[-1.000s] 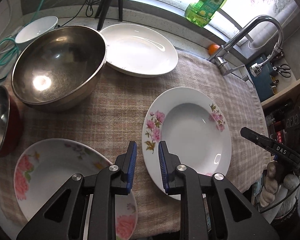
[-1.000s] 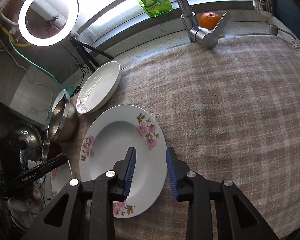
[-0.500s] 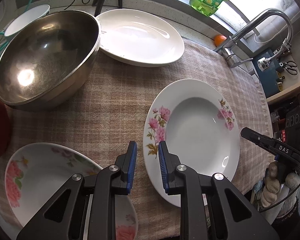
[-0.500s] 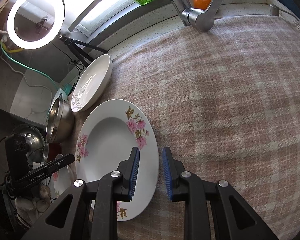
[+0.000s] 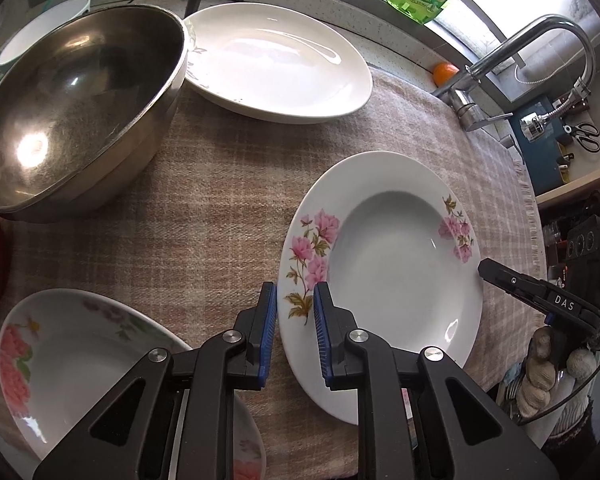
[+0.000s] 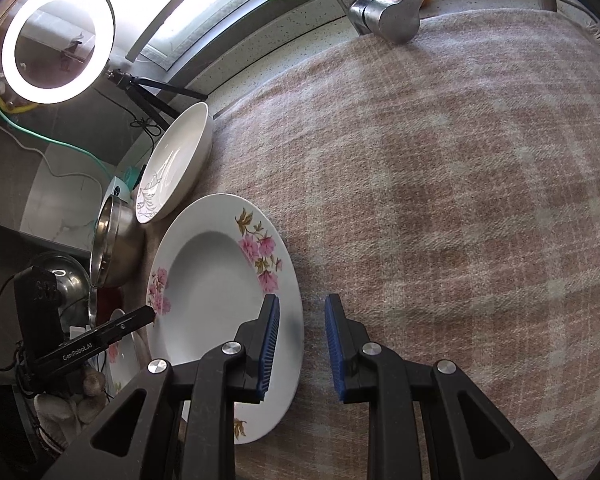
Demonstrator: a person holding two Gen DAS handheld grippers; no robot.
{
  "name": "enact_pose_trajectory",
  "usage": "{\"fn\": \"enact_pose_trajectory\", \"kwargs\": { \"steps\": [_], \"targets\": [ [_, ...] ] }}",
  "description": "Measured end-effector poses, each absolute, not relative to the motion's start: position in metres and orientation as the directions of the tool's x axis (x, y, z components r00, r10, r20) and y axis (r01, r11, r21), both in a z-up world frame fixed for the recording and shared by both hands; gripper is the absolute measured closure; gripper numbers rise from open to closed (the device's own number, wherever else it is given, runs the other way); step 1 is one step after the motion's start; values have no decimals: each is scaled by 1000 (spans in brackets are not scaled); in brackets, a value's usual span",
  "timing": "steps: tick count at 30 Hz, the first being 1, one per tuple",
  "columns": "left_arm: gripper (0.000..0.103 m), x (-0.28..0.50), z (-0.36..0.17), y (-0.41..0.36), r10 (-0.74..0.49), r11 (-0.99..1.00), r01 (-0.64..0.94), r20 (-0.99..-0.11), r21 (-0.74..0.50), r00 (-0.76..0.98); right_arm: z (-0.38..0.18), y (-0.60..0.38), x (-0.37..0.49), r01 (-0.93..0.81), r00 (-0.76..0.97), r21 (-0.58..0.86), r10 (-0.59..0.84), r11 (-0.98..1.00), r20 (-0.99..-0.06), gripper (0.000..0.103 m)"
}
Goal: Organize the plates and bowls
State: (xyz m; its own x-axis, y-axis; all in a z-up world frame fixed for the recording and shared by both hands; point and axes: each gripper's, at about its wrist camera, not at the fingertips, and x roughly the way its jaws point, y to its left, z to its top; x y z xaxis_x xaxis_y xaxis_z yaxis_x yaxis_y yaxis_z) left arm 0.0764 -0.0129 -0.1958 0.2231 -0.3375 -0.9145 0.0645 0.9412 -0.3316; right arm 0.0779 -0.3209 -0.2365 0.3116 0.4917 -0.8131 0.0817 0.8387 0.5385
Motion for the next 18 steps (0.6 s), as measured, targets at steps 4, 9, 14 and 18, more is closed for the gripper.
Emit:
{"fn": "enact_pose_trajectory", "kwargs": {
  "steps": [4,9,14,18],
  "targets": [
    [86,77,-197,-12,-344,939,59,-913,-340,218,-241,-317,80,81,297,548,505,832,-810,82],
    [86,79,-197,-14,-342,939,62,-915,-337,216,-244,-314,82,80,284,563,522,823,-804,82],
    [86,78,-197,-13,-342,940,60,-915,-337,215,-243,-309,84,74,277,566,529,821,-802,87],
    [86,79,-197,-13,-343,939,57,-915,-339,212,-244,-311,84,89,272,576,536,813,-799,87]
  ]
}}
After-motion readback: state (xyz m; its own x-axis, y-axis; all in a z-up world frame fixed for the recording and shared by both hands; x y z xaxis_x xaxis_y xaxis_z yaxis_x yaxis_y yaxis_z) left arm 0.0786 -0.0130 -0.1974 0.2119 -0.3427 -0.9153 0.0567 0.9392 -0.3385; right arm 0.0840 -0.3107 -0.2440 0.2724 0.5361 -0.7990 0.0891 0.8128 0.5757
